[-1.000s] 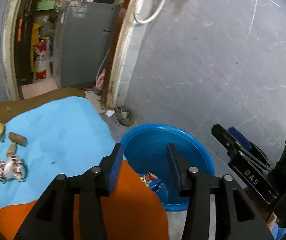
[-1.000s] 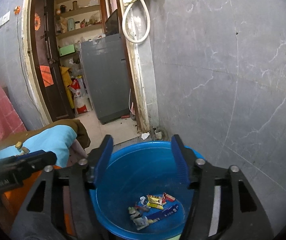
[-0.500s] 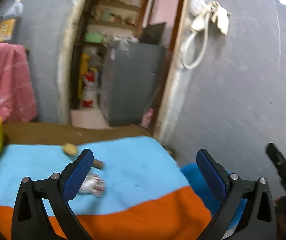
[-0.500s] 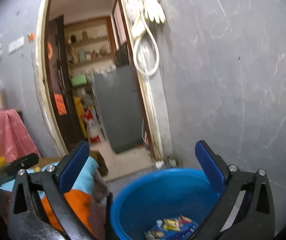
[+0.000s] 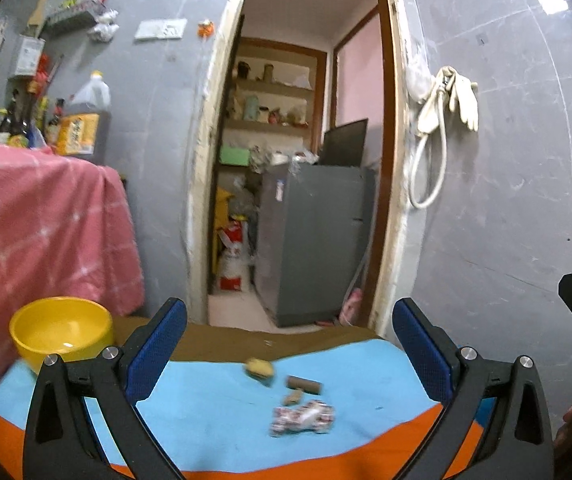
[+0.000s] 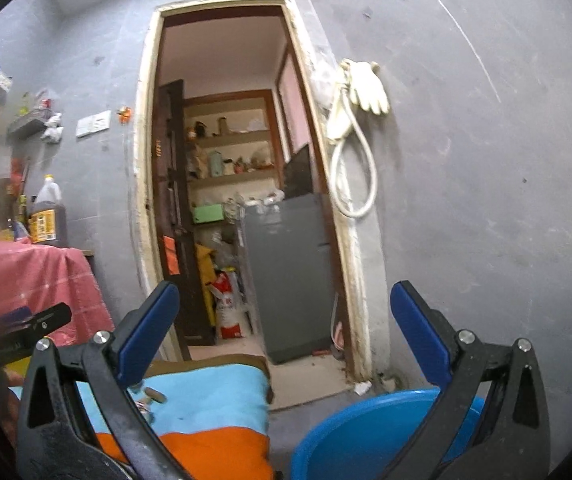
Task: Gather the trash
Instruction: 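Bring both open tools back over the table toward the red-and-white wrapper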
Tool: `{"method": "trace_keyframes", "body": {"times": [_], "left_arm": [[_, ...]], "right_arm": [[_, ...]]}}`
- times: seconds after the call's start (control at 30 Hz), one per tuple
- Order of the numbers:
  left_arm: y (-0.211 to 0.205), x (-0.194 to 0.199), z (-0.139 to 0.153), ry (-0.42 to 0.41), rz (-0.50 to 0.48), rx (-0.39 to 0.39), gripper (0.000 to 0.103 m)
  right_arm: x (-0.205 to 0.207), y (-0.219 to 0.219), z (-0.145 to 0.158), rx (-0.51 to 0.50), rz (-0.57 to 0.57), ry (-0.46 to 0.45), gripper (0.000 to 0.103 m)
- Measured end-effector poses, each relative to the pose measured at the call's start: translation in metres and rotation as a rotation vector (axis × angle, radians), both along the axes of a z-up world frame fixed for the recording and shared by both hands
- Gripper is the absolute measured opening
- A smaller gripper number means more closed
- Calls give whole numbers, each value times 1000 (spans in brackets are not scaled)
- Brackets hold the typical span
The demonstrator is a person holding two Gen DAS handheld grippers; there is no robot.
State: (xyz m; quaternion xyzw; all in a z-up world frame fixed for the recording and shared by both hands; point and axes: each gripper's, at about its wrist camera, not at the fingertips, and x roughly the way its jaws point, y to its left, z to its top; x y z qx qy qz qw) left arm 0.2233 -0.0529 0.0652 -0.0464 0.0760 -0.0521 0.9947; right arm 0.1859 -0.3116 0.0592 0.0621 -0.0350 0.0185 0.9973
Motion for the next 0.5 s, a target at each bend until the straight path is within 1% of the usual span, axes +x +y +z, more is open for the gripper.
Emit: {"method": "trace_keyframes", "body": {"times": [0.13, 0.2, 0.3, 0.5], "left_arm": [[23, -8, -6, -17, 30, 12, 101], [30, -9, -8, -15, 38, 22, 101], [40, -9, -12, 0, 47, 34, 101], [59, 1, -24, 53, 31, 53, 101]], "right_arm": [[-1, 26, 1, -40, 36, -28, 103], [0, 35, -1, -55, 53, -25, 103], [5, 50, -4, -84, 88, -1, 103], [18, 74, -13, -111, 159, 64, 103]]}}
